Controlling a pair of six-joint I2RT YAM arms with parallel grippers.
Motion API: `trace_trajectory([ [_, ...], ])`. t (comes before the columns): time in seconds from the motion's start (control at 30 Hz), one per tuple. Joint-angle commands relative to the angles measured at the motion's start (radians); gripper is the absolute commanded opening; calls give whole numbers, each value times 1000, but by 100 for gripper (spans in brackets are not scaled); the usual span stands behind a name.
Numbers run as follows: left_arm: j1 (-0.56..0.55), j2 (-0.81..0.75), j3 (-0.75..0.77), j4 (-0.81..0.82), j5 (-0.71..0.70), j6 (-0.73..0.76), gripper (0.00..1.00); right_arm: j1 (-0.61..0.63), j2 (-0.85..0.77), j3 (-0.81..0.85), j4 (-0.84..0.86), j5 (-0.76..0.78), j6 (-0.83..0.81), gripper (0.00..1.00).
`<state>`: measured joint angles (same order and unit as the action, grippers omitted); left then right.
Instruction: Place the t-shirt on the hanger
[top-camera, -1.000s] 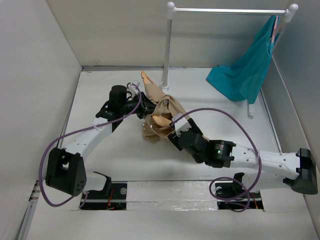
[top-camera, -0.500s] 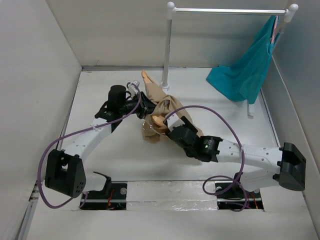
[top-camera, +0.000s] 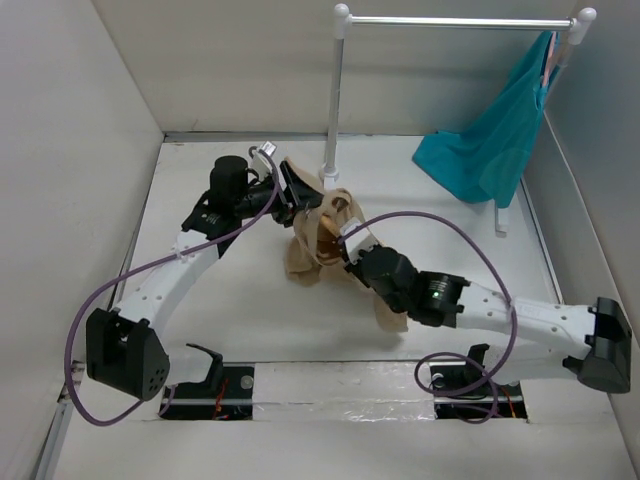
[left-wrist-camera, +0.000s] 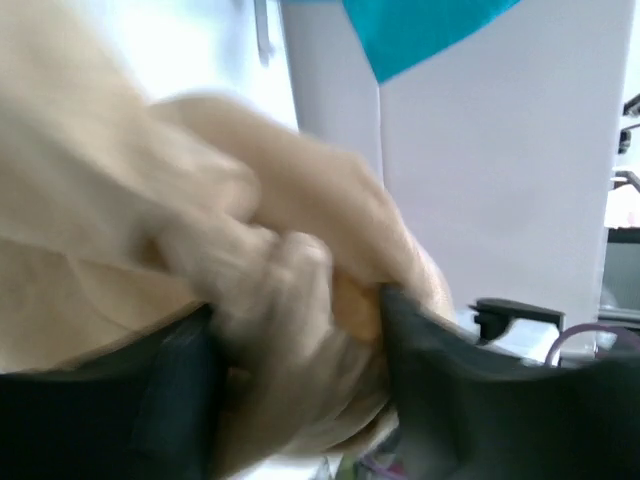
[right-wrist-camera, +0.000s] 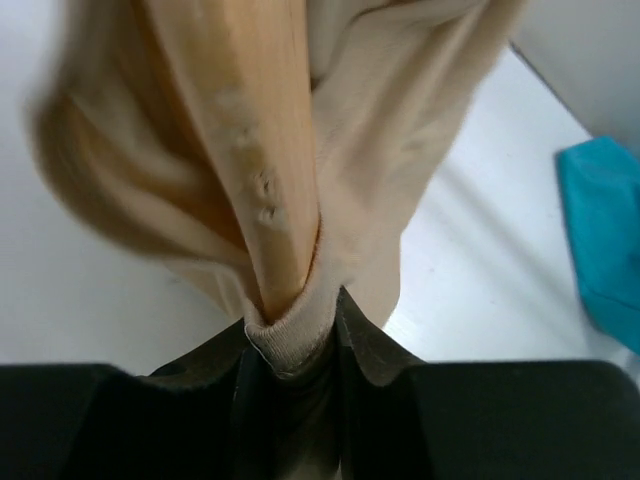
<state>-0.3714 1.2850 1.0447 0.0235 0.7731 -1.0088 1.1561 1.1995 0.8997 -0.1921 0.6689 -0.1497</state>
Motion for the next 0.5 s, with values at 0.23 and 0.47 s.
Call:
trace_trajectory([
  [0.23,9,-156,143,-14,-302,193,76,-144,-273,-13,-64,-383,233,0],
  [0.47,-33,-396,-1,36,-553,326,32,-265,-363,-34,-70,-566,297,0],
])
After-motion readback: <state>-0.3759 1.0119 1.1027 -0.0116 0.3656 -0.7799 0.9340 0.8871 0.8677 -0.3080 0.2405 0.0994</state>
